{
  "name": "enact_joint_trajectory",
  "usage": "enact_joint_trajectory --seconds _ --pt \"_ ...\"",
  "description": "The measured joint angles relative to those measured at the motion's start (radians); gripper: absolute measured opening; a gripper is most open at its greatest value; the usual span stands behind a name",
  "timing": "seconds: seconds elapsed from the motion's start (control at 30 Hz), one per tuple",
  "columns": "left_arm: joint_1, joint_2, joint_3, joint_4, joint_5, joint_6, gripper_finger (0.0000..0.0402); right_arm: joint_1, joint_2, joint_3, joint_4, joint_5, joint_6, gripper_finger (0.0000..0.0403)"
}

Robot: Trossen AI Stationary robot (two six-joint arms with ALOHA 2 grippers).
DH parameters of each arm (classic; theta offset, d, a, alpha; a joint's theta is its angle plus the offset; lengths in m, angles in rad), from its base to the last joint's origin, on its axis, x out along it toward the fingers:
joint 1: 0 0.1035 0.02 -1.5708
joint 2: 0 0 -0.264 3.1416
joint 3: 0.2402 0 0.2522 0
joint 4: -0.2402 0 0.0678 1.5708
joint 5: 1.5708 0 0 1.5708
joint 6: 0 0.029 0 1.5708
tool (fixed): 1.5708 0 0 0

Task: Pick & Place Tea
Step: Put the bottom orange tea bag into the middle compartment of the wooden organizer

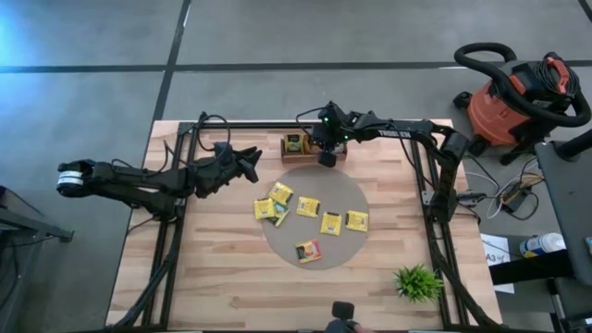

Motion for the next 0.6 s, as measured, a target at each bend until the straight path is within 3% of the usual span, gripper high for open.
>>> enact_joint_trajectory --seconds 0.23,0.6 --pt "0.0 0.0 0.0 0.0 0.004 0.003 0.0129 0.004 -0.006 0.003 -0.017 0.009 0.009 0.0071" --pt "0.0 0.0 0.0 0.0 0.01 0.004 0.0128 0.004 -0.008 0.125 -0.276 0.011 0.047 0.011"
